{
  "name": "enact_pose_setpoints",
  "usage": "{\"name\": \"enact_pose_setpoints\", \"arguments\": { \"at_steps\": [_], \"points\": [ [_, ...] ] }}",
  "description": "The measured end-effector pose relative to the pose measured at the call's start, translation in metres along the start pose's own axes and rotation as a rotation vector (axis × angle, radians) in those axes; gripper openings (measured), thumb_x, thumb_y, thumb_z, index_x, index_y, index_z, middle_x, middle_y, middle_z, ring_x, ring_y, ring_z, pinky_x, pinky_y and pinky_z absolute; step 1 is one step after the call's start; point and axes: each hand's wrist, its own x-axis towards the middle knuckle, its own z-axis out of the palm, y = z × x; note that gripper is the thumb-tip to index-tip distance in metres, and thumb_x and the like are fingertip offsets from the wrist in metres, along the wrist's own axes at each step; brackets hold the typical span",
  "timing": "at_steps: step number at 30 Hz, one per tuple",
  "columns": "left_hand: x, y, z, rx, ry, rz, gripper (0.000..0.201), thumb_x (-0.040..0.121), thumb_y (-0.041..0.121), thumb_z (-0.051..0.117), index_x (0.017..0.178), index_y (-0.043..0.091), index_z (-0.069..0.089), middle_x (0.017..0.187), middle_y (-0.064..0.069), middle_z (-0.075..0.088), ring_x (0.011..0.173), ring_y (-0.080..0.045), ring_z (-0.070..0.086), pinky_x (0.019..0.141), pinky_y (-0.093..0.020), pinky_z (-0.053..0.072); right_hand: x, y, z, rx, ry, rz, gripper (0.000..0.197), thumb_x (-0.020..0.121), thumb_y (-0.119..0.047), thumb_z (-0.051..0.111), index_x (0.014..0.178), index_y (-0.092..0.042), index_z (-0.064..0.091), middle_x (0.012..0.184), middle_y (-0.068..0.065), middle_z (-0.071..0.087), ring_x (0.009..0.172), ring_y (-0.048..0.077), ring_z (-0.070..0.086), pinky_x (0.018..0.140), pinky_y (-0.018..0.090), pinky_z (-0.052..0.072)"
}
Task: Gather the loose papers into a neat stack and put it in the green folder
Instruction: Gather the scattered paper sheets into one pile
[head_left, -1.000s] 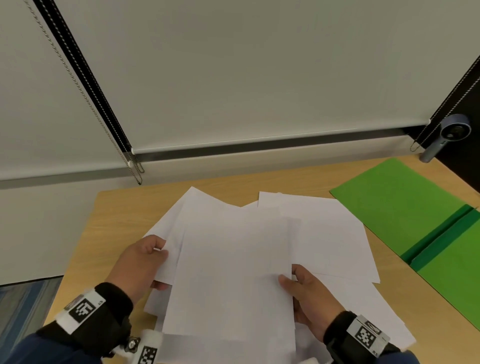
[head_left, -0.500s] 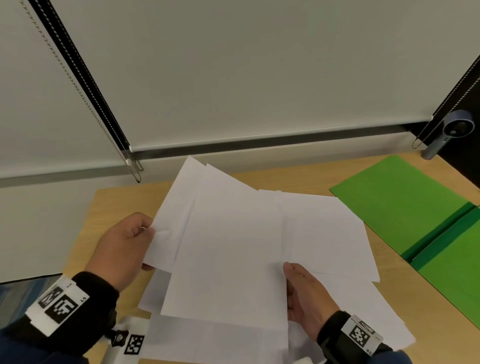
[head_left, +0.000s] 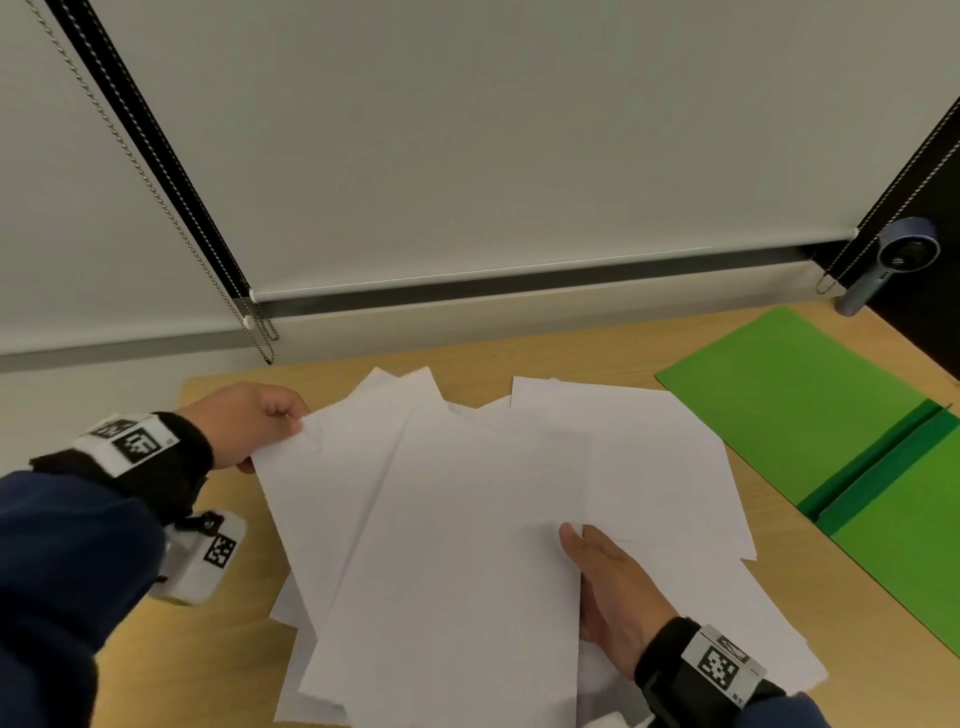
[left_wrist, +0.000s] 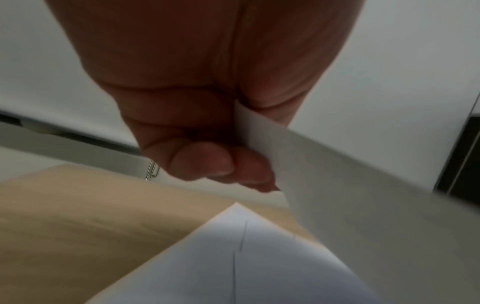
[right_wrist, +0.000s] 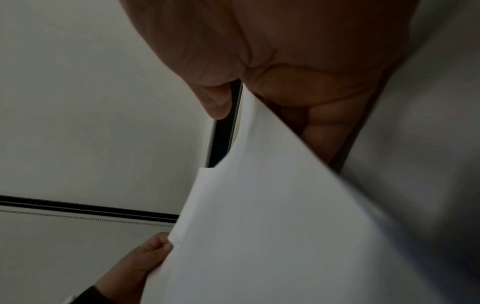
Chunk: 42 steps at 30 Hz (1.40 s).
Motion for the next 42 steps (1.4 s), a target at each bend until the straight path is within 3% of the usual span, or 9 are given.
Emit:
{"name": "enact_pose_setpoints", "arguments": {
  "at_steps": [7, 9, 12, 15, 21, 28, 34, 39, 42],
  "points": [
    [0.03, 0.029, 0.067, -0.175, -0.129, 0.012, 0.026, 0.097, 0.019, 0.061, 0.082, 0.035, 0.076, 0.093, -0.001, 0.072, 0.077, -0.018, 0.064, 0.063, -0.028, 0.054, 0.002, 0.001, 0.0, -0.083, -0.04, -0.024, 0.03, 0.095, -0.012, 0.061, 0.124, -0.006, 0.062, 0.114, 0.018, 0.075, 0.104, 0.038, 0.071, 0.095, 0.054, 0.054],
    [0.029, 0.035, 0.085, -0.461, -0.012, -0.014, 0.012, 0.094, 0.032, 0.064, 0.099, 0.039, 0.073, 0.11, -0.002, 0.069, 0.094, -0.026, 0.069, 0.083, -0.041, 0.06, 0.005, 0.005, 0.0, -0.109, -0.047, -0.025, 0.032, 0.094, -0.006, 0.06, 0.126, -0.004, 0.062, 0.115, 0.02, 0.074, 0.106, 0.041, 0.07, 0.097, 0.059, 0.051],
    [0.024, 0.035, 0.109, -0.731, 0.043, -0.189, 0.054, 0.091, 0.052, 0.058, 0.137, 0.024, 0.052, 0.134, -0.011, 0.061, 0.116, -0.035, 0.062, 0.102, -0.057, 0.05, 0.008, 0.006, -0.001, -0.063, -0.04, -0.027, 0.032, 0.093, -0.005, 0.062, 0.125, -0.003, 0.062, 0.114, 0.022, 0.074, 0.105, 0.042, 0.07, 0.097, 0.058, 0.051],
    [0.01, 0.046, 0.131, -0.698, -0.039, -0.239, 0.071, 0.096, 0.051, 0.053, 0.156, 0.021, 0.029, 0.153, -0.003, 0.043, 0.14, -0.031, 0.043, 0.116, -0.049, 0.036, 0.01, 0.006, 0.004, -0.014, -0.09, 0.02, 0.032, 0.089, -0.007, 0.067, 0.121, -0.001, 0.066, 0.115, 0.025, 0.072, 0.106, 0.045, 0.069, 0.099, 0.058, 0.05],
    [0.015, 0.042, 0.114, -0.334, 0.161, -0.137, 0.046, 0.102, 0.041, 0.046, 0.136, 0.011, 0.055, 0.141, -0.006, 0.055, 0.13, -0.031, 0.052, 0.113, -0.041, 0.038, 0.011, 0.001, 0.003, -0.181, 0.022, -0.063, 0.031, 0.083, 0.008, 0.065, 0.113, 0.001, 0.07, 0.102, 0.026, 0.075, 0.097, 0.048, 0.07, 0.094, 0.061, 0.052],
    [0.038, -0.023, 0.08, 0.313, 0.202, -0.436, 0.082, 0.077, 0.064, 0.068, 0.138, 0.014, 0.044, 0.139, -0.015, 0.046, 0.13, -0.038, 0.043, 0.107, -0.044, 0.038, -0.02, -0.016, -0.066, -0.182, 0.224, -0.205, 0.026, 0.085, 0.013, 0.059, 0.109, 0.006, 0.067, 0.094, 0.028, 0.076, 0.079, 0.041, 0.074, 0.078, 0.053, 0.059],
    [0.053, -0.023, 0.073, 0.124, 0.057, -0.452, 0.081, 0.072, 0.044, 0.084, 0.134, 0.008, 0.046, 0.117, -0.011, 0.064, 0.104, -0.033, 0.063, 0.089, -0.04, 0.052, -0.059, -0.033, -0.11, -0.086, 0.293, -0.249, 0.027, 0.087, 0.01, 0.057, 0.103, -0.007, 0.07, 0.081, 0.016, 0.079, 0.066, 0.031, 0.076, 0.053, 0.037, 0.062],
    [0.052, -0.023, 0.078, 0.064, 0.137, -0.348, 0.051, 0.09, 0.007, 0.059, 0.14, 0.011, 0.052, 0.129, -0.013, 0.062, 0.109, -0.033, 0.062, 0.095, -0.039, 0.054, -0.071, -0.042, -0.138, -0.095, 0.421, -0.33, 0.03, 0.09, 0.01, 0.054, 0.111, -0.008, 0.065, 0.069, 0.0, 0.079, 0.054, 0.019, 0.074, 0.045, 0.029, 0.059],
    [0.046, -0.026, 0.078, -0.089, 0.091, -0.319, 0.06, 0.092, -0.004, 0.051, 0.149, 0.015, 0.046, 0.13, -0.012, 0.056, 0.106, -0.036, 0.061, 0.074, -0.04, 0.059, -0.07, -0.043, -0.159, -0.078, 0.463, -0.346, 0.026, 0.091, 0.007, 0.054, 0.107, -0.009, 0.065, 0.061, -0.004, 0.076, 0.049, 0.017, 0.072, 0.042, 0.028, 0.057]
  ]
}}
